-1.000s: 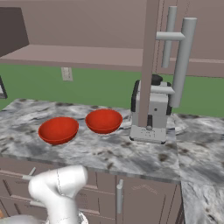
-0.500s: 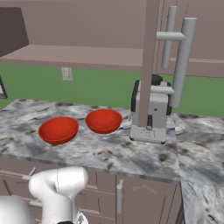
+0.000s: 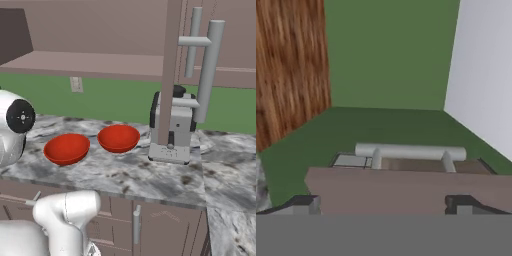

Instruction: Open the cabinet. Pick the bowls from the counter and place them in the cabinet. Then close the cabinet.

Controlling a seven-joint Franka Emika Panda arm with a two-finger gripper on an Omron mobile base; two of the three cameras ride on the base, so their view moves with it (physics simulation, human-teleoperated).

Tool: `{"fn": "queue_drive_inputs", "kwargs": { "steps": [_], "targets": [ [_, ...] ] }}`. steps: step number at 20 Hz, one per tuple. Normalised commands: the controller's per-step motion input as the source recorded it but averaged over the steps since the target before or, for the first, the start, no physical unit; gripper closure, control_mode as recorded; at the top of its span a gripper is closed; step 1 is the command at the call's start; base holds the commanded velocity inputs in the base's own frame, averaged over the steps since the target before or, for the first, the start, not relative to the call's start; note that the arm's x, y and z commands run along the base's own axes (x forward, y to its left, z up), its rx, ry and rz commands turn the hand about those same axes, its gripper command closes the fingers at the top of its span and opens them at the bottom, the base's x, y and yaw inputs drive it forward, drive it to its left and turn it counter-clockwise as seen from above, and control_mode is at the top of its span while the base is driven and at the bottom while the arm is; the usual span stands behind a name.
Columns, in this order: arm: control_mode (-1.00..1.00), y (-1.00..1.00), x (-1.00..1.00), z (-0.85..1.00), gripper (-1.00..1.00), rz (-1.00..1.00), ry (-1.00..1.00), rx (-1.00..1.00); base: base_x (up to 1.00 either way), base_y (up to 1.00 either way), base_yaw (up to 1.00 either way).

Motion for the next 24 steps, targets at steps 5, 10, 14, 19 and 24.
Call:
{"fn": "queue_drive_inputs", "kwargs": {
  "steps": [5,10,14,19,24],
  "targets": [
    [-1.00,0.88,0.27,-0.34,-1.00,0.10,-0.22,-0.01,0.00,0.00,0.00],
    [-1.00,0.96,0.40,0.00,-1.00,0.01,-0.24,-0.04,0.00,0.00,0.00],
    [-1.00,0.92,0.54,0.00,-1.00,0.04,-0.08,0.00,0.00,0.00,0.00],
    [-1.00,0.74,0.53,0.00,-1.00,0.13,0.00,0.00,0.00,0.00,0.00],
    [-1.00,0.13,0.61,-0.06,-1.00,0.26,0.02,0.10,0.00,0.00,0.00]
  ]
}}
